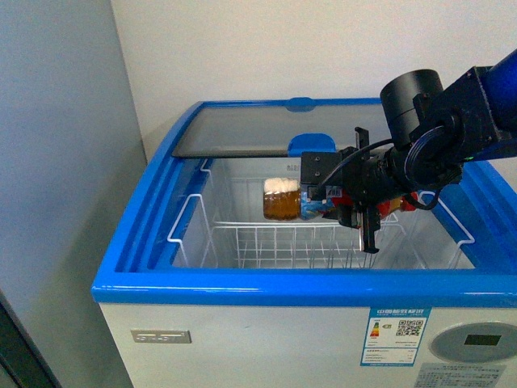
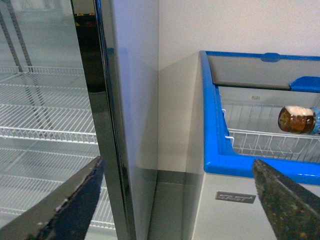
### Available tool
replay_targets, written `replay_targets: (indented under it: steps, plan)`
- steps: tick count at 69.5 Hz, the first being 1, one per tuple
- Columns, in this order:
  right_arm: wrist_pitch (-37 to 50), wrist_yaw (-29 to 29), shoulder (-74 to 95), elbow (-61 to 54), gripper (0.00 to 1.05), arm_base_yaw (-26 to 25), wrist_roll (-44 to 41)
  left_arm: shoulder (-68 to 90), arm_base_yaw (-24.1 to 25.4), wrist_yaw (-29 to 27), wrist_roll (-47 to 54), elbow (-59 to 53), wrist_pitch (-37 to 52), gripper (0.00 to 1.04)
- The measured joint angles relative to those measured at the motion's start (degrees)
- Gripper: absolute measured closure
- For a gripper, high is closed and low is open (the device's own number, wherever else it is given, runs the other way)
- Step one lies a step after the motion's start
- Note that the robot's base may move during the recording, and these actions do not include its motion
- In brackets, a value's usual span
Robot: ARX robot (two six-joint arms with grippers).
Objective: Put drink in fridge
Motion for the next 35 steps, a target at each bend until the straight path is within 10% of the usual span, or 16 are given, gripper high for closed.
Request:
replay_targets:
  steps: [35]
  plan:
    - [1.7,1.7,11.6,7.8,0.66,0.7,0.0,0.0,0.0,0.0,0.0,0.0,0.0,0.08]
